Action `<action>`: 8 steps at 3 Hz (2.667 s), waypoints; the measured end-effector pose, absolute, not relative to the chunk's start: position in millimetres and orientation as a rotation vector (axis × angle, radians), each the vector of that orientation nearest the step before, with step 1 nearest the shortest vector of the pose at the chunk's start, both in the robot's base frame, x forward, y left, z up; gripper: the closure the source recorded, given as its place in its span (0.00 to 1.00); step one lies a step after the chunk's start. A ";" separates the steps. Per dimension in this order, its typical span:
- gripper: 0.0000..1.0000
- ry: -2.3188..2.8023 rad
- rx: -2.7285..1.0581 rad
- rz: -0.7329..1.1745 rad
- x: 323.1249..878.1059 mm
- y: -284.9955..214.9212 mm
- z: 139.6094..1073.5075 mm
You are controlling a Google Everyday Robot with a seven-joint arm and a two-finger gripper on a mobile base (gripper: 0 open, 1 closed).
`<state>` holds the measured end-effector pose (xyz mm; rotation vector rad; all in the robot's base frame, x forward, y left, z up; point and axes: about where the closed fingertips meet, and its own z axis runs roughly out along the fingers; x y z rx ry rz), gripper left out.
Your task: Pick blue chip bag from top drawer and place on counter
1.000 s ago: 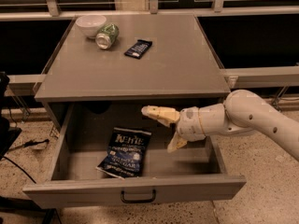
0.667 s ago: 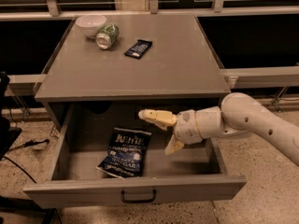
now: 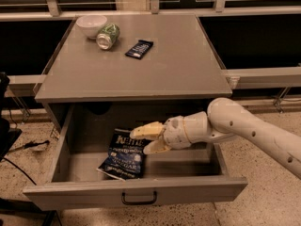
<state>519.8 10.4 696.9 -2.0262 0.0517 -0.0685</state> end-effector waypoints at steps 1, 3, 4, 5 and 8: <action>0.38 0.032 -2.038 -0.056 520.5 19.0 688.3; 0.29 -0.018 -2.196 -0.059 518.8 22.2 663.5; 0.29 -0.033 -2.271 -0.068 518.2 17.5 653.1; 0.28 -0.019 -2.299 -0.070 519.3 13.9 645.0; 0.30 0.096 -2.213 -0.049 525.5 6.6 634.7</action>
Offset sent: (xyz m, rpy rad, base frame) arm 0.0011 0.0149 -0.0340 -0.1649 -0.0170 0.0590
